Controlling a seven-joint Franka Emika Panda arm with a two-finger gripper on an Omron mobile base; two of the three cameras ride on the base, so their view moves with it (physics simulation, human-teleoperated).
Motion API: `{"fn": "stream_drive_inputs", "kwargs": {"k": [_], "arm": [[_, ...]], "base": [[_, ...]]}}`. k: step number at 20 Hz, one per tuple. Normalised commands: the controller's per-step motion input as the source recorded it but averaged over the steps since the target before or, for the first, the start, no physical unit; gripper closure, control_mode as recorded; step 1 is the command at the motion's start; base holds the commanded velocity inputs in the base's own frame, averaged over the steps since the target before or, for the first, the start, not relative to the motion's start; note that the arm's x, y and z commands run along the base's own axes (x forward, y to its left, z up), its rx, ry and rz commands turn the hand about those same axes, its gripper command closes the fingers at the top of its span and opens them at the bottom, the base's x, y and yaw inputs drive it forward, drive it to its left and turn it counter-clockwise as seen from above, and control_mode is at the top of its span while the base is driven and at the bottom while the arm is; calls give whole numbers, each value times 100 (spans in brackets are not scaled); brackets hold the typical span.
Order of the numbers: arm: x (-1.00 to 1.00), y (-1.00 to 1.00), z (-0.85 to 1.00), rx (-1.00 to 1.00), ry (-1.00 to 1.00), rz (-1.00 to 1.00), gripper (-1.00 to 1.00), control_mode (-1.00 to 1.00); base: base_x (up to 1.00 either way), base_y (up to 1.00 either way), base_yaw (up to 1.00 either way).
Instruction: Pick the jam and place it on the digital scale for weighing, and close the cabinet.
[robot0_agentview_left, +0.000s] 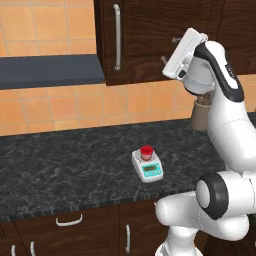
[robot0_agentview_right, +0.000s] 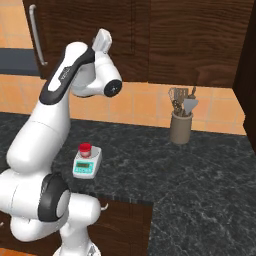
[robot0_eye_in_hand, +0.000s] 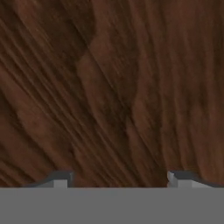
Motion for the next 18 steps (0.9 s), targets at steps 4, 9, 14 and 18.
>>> {"fn": "stream_drive_inputs", "kwargs": {"k": [4,9,14,18], "arm": [[51,0,0,0,0,-3,-100,-100],[27,0,0,0,0,-1,-100,-100],[7,0,0,0,0,0,-100,-100],[13,-7,-11,0,0,0,-100,-100]], "base": [[0,0,0],[0,0,0],[0,0,0],[0,0,0]]}}
